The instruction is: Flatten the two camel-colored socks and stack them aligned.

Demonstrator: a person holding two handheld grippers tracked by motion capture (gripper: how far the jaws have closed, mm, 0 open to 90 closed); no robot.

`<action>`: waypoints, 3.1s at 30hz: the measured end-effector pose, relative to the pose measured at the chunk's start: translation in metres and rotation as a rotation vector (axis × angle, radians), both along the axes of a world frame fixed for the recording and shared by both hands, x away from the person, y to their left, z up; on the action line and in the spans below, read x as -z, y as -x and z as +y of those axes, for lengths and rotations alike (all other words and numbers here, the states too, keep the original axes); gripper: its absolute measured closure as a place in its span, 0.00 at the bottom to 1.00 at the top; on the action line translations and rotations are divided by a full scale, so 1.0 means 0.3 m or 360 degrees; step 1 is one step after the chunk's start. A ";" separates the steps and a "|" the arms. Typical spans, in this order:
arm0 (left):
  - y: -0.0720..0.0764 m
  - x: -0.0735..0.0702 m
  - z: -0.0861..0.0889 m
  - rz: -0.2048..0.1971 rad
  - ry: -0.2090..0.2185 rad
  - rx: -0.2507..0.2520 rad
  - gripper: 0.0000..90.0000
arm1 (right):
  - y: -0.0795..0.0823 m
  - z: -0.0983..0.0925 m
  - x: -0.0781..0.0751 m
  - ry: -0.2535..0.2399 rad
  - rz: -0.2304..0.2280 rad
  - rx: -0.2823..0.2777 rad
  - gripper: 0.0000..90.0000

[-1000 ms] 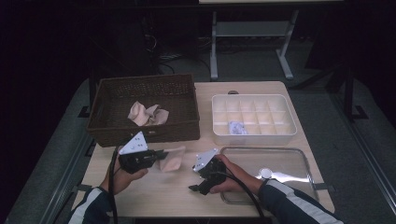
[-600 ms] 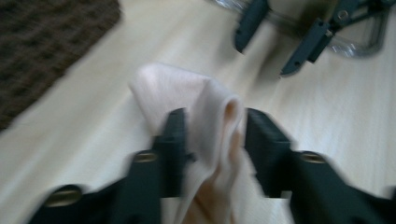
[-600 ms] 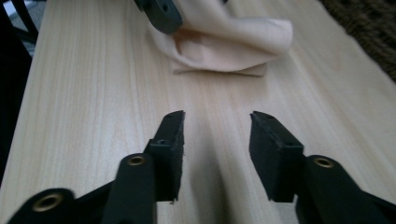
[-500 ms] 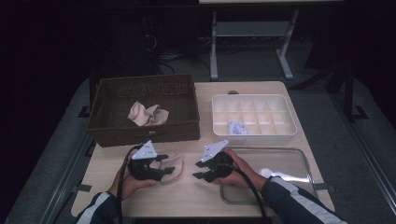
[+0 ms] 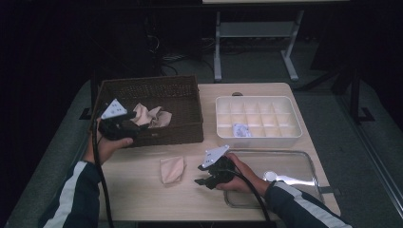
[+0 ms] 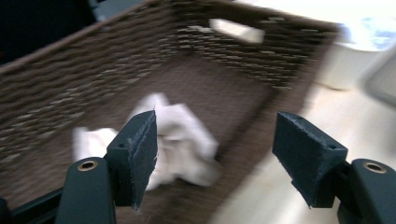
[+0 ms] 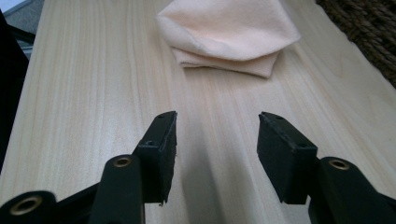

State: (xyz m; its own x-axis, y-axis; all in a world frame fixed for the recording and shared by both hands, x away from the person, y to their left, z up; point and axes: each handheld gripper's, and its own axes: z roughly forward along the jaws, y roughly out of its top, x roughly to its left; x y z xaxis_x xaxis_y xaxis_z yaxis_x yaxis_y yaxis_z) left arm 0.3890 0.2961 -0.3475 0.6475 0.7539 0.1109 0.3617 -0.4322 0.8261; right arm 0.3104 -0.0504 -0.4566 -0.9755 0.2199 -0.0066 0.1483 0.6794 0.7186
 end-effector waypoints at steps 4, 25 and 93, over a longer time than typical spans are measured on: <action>-0.121 0.014 0.021 0.0075 -0.0119 -0.0054 0.32 | 0.005 0.006 0.005 0.0002 0.0011 0.0009 0.50; -0.452 0.169 -0.008 0.0553 -0.0405 -0.0254 0.32 | 0.002 0.017 0.041 0.0074 0.0015 -0.0017 0.45; 0.336 -0.186 -0.150 -0.0294 0.0223 0.0323 0.98 | 0.001 -0.008 0.001 -0.0010 -0.0053 0.0075 0.44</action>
